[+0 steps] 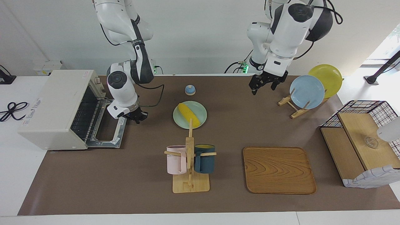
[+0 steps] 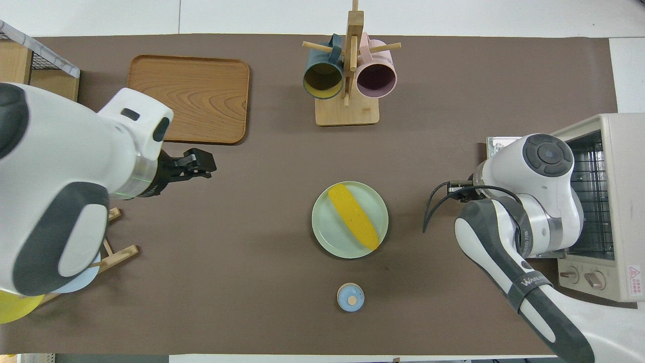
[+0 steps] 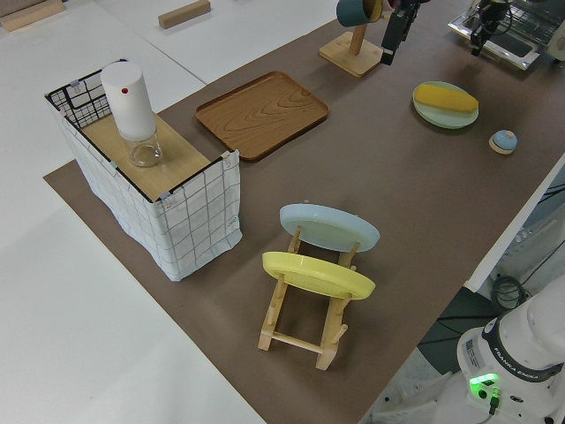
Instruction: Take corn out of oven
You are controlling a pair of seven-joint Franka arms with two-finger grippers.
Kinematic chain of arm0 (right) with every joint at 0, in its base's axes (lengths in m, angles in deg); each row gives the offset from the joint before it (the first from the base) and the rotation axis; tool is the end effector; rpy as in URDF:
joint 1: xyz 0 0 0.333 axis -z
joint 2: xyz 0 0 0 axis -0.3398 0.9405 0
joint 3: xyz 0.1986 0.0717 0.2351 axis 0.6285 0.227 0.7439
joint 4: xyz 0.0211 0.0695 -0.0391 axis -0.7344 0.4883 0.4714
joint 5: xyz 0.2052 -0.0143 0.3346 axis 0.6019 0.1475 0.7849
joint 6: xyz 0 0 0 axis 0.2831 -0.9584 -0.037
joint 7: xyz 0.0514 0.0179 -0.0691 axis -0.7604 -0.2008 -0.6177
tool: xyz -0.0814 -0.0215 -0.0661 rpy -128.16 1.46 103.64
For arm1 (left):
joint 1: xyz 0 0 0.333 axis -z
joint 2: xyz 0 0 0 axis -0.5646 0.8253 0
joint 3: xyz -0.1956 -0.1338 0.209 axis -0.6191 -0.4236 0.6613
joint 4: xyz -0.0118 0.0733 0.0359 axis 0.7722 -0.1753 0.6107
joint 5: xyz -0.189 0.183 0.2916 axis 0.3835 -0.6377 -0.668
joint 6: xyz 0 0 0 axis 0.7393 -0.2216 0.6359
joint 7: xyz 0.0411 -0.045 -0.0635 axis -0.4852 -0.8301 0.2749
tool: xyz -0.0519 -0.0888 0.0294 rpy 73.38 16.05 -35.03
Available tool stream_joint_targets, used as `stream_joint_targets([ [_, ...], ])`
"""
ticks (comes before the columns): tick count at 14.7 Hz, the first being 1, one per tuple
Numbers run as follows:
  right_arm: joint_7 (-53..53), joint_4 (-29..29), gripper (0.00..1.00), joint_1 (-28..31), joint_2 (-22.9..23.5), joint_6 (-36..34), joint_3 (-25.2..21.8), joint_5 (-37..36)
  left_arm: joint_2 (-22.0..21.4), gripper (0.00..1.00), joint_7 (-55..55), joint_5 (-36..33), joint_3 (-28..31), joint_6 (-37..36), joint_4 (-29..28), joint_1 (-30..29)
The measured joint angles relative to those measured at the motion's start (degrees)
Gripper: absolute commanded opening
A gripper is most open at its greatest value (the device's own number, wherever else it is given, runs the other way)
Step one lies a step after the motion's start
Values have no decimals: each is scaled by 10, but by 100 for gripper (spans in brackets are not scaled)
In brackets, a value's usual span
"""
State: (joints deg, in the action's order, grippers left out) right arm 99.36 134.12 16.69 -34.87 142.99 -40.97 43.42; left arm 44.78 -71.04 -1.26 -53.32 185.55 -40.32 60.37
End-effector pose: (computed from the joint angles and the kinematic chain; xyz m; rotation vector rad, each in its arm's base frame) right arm 0.5190 0.0631 0.3024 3.0883 -0.1356 -0.1624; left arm 0.4947 -0.2320 0.5491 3.0592 0.3994 0.0212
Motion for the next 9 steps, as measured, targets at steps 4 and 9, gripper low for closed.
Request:
stream_joint_targets([
  [4,0,12,0,27,4,5,0,-35,69,100,-157,16,0,126,-25,82],
  [9,4,10,0,33,3,2,5,-96,168,100,-259,36,-1,255,-22,153],
])
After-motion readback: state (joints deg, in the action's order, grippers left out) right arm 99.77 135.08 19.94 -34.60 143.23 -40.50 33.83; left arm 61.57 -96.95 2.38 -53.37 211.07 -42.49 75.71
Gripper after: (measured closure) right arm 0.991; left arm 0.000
